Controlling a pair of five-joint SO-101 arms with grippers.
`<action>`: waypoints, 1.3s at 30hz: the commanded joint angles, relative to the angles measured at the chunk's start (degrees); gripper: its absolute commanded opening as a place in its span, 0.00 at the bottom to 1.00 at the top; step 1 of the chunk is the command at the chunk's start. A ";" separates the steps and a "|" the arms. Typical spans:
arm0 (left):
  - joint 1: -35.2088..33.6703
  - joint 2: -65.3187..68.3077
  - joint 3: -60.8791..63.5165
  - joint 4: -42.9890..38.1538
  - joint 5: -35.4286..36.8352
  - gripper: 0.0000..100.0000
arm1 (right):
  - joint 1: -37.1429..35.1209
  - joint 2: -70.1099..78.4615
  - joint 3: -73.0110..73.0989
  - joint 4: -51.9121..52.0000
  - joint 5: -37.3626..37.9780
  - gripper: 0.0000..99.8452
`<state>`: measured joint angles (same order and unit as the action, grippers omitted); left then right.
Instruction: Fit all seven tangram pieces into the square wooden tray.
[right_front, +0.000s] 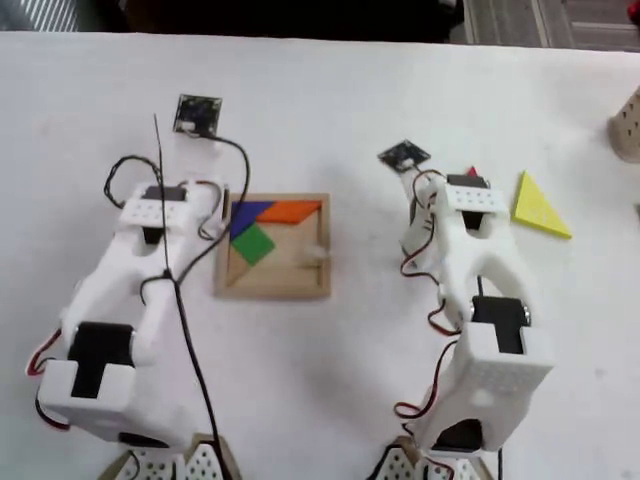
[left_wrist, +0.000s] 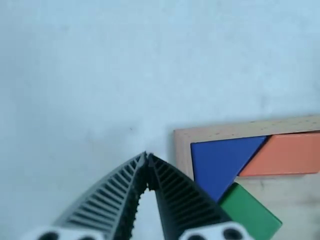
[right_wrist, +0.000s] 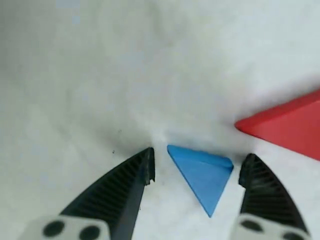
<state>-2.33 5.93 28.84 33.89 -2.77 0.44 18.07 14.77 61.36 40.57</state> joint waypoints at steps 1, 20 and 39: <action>0.66 -0.40 -2.99 -0.26 0.18 0.03 | 0.22 0.04 -2.90 2.59 2.64 0.22; 0.57 -0.40 -2.99 -0.26 0.18 0.03 | 2.77 -0.40 -2.55 4.35 0.97 0.08; 0.48 -0.40 -3.08 -0.26 0.09 0.03 | -0.04 0.66 -2.81 4.70 8.18 0.21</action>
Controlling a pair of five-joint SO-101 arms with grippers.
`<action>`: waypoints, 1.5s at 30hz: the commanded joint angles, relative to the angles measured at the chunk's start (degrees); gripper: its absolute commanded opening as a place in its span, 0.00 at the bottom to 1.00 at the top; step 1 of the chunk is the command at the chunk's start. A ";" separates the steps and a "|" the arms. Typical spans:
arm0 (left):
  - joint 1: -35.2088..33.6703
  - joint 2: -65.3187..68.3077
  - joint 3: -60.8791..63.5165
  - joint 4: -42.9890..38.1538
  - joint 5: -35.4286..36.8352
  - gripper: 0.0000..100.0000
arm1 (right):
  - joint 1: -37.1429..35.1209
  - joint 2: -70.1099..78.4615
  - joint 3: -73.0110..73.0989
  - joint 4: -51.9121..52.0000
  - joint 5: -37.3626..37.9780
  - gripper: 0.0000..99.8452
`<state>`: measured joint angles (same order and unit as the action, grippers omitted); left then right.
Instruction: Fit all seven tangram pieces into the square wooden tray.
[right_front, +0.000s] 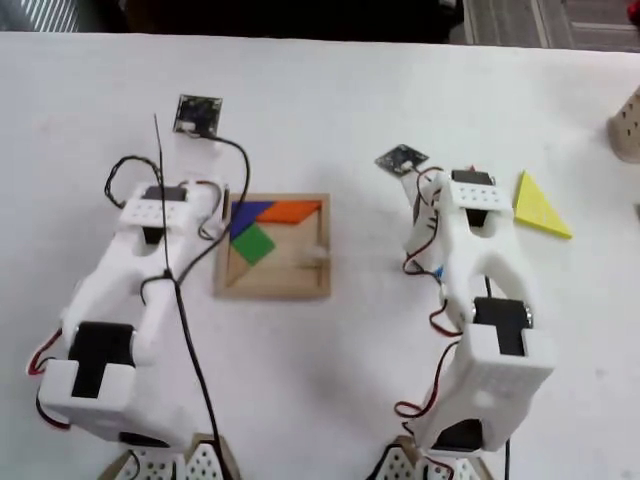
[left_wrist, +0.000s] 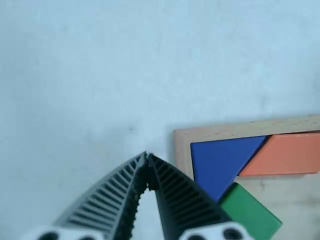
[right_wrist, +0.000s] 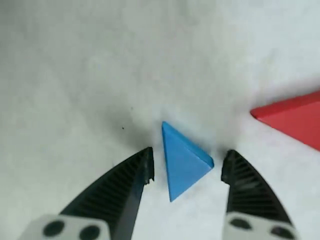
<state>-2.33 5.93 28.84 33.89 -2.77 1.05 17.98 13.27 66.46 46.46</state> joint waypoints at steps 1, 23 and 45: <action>0.48 -0.40 -3.08 -0.26 0.09 0.03 | -0.48 1.27 -1.32 -0.84 2.20 0.21; 0.48 -0.40 -3.16 -0.26 0.09 0.03 | 1.27 1.10 -1.41 -2.07 -2.81 0.02; -2.77 -0.48 -3.43 -2.29 0.44 0.03 | -6.90 -19.65 -1.67 15.08 -6.51 0.02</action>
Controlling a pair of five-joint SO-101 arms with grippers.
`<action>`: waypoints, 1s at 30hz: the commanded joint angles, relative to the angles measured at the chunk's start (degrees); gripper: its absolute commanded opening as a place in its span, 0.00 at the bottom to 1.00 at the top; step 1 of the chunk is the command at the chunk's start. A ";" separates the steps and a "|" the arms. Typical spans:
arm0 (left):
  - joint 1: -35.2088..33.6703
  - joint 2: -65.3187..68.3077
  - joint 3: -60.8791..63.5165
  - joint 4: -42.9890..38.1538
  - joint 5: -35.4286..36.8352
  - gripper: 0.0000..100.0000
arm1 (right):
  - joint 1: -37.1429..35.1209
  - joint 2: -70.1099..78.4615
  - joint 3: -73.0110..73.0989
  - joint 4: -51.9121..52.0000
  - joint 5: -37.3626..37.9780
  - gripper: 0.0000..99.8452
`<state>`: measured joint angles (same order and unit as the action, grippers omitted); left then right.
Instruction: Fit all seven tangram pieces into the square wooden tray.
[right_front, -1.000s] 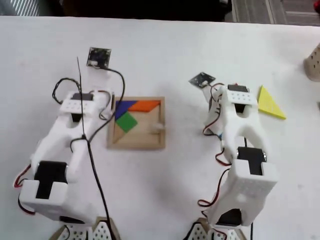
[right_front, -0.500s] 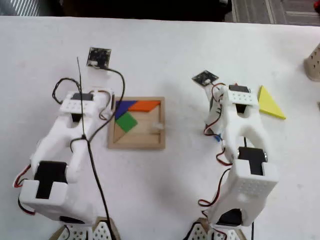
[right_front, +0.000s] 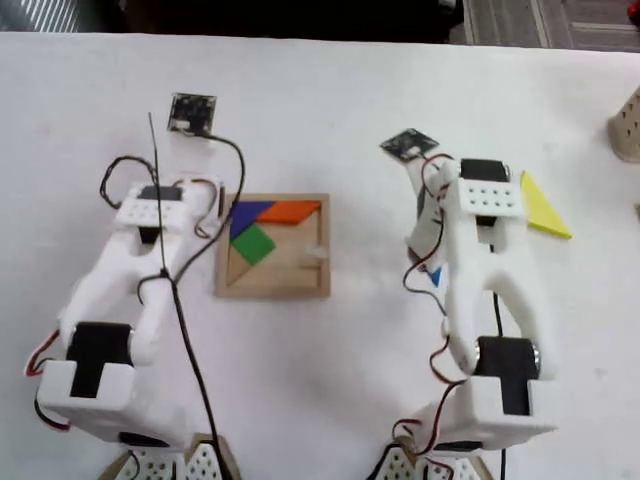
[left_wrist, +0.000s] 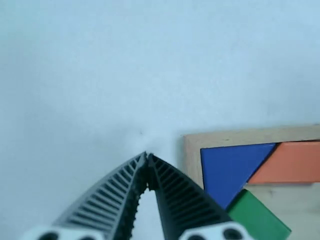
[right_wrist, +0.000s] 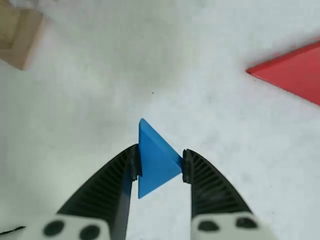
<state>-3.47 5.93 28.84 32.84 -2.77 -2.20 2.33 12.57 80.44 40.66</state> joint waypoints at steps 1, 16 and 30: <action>-1.89 -0.48 -3.43 -1.23 0.53 0.03 | -5.14 -4.00 -0.97 0.84 -0.70 0.02; -5.05 -0.48 -4.92 -0.88 0.62 0.03 | -26.15 -3.74 -0.53 -13.67 -1.05 0.02; -5.23 -0.48 -5.19 -1.05 0.62 0.03 | -29.58 11.65 -8.88 -20.88 -10.90 0.02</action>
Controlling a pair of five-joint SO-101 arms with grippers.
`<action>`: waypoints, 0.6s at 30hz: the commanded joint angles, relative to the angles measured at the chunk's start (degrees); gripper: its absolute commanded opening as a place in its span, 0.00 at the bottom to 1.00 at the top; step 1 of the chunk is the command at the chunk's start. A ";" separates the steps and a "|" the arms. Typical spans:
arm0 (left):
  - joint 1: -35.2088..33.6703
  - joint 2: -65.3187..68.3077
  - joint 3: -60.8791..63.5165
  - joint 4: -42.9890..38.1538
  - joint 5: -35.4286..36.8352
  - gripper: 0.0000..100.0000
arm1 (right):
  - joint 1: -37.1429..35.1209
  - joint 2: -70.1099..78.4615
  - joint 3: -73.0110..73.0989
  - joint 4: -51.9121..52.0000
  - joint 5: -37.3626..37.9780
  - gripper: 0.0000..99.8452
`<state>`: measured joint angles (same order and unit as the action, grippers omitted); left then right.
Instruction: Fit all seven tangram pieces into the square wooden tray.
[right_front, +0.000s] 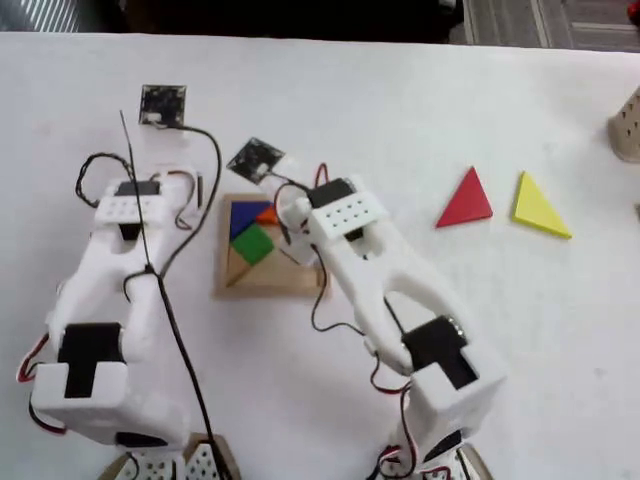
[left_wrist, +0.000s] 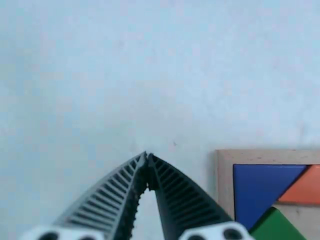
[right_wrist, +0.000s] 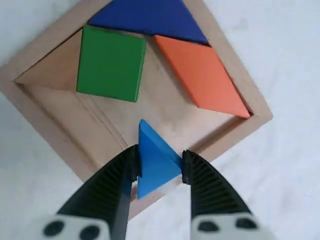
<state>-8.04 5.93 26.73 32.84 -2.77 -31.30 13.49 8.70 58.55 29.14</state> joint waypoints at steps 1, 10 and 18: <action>-0.66 -0.48 -3.08 -1.14 0.62 0.03 | -0.22 1.27 -6.24 1.45 -0.88 0.02; -0.57 -0.48 -3.16 -1.23 0.62 0.03 | 2.59 3.03 -9.58 5.49 -48.70 0.02; -0.57 -0.48 -3.08 -1.23 0.62 0.03 | 3.74 6.20 -12.75 8.84 -72.62 0.10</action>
<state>-8.04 5.93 26.73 32.84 -2.77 -28.57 19.21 -1.23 66.90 -39.52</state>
